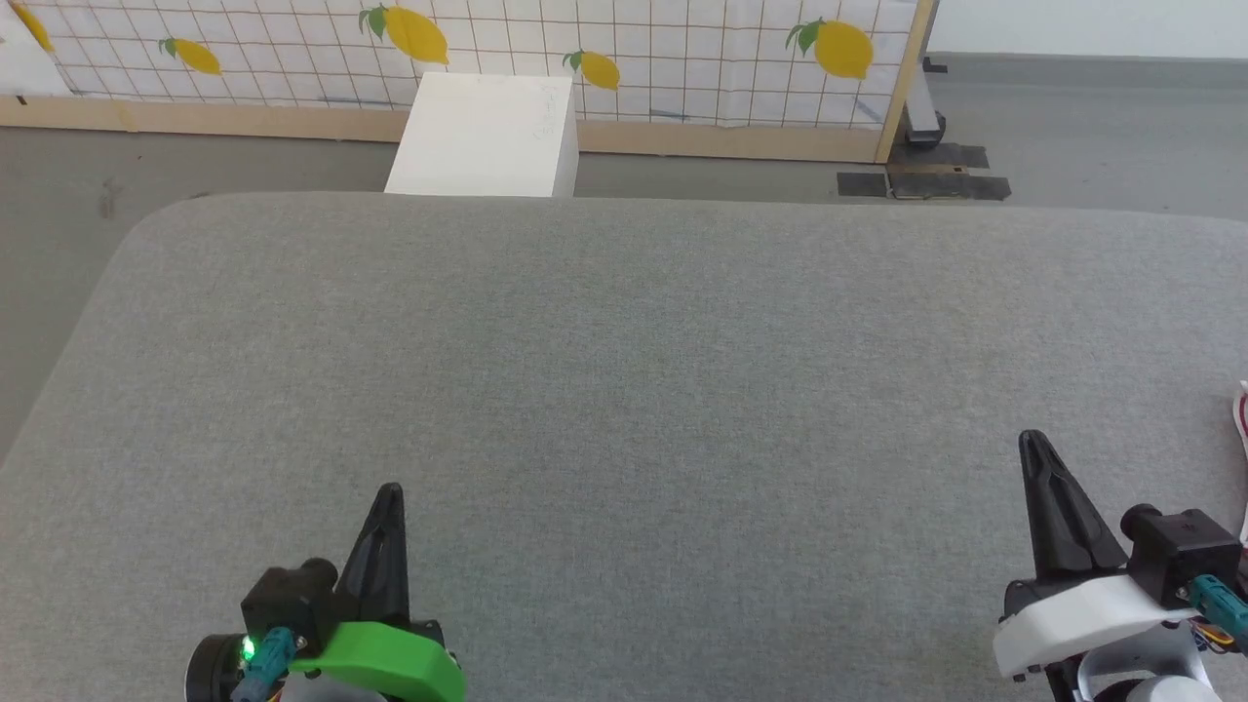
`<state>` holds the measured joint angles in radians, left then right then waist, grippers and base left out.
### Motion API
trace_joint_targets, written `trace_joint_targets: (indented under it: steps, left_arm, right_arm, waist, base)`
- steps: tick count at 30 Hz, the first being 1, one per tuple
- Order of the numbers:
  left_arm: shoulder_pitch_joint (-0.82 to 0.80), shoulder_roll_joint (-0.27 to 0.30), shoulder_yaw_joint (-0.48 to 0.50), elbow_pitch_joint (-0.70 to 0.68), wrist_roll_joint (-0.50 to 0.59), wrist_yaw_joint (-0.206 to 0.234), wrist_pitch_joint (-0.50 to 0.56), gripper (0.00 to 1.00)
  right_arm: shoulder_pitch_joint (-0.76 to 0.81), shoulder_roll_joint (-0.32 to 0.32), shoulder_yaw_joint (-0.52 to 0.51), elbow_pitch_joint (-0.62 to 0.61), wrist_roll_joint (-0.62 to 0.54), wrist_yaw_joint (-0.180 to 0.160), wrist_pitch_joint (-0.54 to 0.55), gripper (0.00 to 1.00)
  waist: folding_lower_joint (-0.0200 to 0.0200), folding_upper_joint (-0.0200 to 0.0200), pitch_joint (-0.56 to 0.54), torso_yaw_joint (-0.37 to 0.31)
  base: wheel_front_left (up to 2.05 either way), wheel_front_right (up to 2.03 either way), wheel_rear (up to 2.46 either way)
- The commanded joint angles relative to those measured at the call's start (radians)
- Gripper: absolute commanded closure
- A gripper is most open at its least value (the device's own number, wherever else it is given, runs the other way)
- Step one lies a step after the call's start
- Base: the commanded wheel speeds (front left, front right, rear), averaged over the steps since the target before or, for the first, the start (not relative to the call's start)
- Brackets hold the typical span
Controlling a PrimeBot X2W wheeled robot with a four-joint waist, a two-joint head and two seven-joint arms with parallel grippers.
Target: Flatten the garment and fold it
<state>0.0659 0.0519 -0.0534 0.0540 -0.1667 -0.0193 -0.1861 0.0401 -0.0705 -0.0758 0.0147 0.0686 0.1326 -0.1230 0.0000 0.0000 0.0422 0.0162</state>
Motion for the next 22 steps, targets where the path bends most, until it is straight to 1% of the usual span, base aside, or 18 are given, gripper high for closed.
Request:
trace_joint_targets:
  steps: [1, 22]
  left_arm:
    - [-0.017, 0.0, 0.002, -0.006, 0.011, 0.006, 0.006, 1.0]
    - [-0.028, -0.001, 0.014, -0.017, 0.048, 0.009, 0.049, 1.0]
  right_arm:
    - [-0.012, 0.005, 0.003, -0.004, -0.011, -0.001, 0.006, 1.0]
    - [-0.018, 0.009, 0.02, -0.006, -0.024, -0.001, 0.033, 1.0]
  waist:
    - [0.0, 0.0, -0.001, 0.0]
    - [0.0, 0.0, -0.01, -0.004]
  base:
    - [0.0, 0.0, 0.0]
    - [0.0, 0.0, 0.0]
